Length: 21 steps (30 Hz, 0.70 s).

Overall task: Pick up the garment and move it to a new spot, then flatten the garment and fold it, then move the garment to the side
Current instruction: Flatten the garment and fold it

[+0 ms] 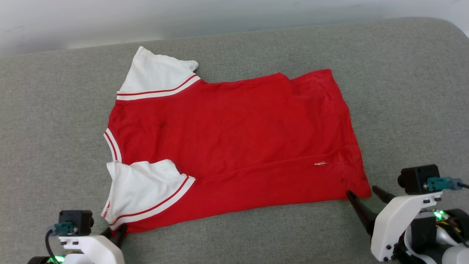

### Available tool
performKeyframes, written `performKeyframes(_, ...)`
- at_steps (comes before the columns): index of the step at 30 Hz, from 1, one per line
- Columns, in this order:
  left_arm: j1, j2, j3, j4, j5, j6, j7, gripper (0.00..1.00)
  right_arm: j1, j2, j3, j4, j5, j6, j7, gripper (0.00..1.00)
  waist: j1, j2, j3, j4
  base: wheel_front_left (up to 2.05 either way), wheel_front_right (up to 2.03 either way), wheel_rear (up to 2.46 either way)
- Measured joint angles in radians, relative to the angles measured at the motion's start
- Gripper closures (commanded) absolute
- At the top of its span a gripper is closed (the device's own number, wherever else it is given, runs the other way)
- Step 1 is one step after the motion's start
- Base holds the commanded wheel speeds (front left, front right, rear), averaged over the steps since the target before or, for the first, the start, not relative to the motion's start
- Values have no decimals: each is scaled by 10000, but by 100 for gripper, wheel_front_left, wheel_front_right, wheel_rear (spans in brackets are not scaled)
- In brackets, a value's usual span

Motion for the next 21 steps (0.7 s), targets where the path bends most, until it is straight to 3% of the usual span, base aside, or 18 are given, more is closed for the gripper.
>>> performKeyframes(9,-297,-320,-123,-224,77,-351,-399,100,-464,-433,-173,729,-433,0,94,0,1,0,-141,430,0,0,0)
performKeyframes(21,-531,-159,-161,-1954,462,-228,-493,100,-798,-236,-821,2159,-1785,2,430,0,1,0,14,1211,0,0,0)
